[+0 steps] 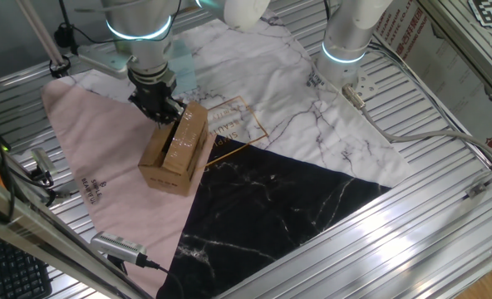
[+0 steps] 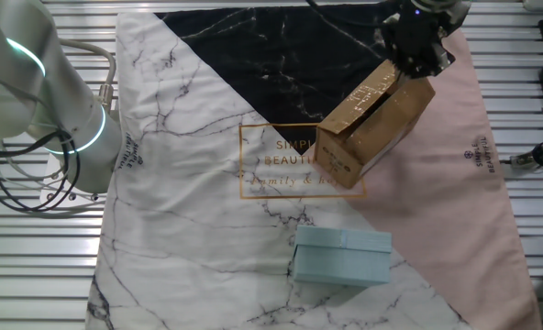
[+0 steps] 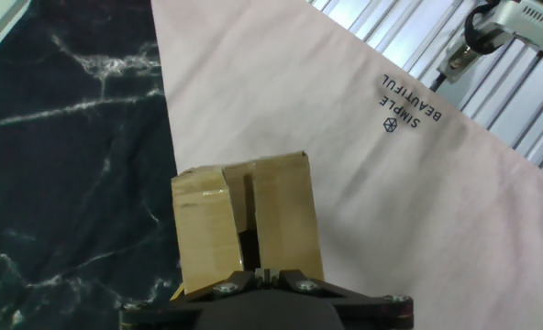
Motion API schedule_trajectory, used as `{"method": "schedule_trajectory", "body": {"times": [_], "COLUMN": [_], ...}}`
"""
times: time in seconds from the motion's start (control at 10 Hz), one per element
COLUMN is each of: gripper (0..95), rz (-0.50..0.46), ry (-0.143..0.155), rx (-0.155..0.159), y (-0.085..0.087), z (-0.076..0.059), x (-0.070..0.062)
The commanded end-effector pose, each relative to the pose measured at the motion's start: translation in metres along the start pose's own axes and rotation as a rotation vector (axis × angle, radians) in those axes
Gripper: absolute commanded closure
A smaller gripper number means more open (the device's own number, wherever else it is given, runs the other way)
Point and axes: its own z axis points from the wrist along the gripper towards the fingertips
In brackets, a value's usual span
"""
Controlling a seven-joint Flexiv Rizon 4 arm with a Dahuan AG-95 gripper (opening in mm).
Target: Cover the box
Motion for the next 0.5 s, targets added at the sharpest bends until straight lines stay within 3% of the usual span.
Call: {"method": "schedule_trajectory", "body": {"times": [0.1,0.5], "gripper": [95.0,95.0], "rz": [-0.004,0.007], "ry": [0.004,0.005], "rx": [0.001,0.002], "y": [0.0001,0.0009], "z": [-0.0009,-0.0031], "x": [0.0003,-0.0001]}}
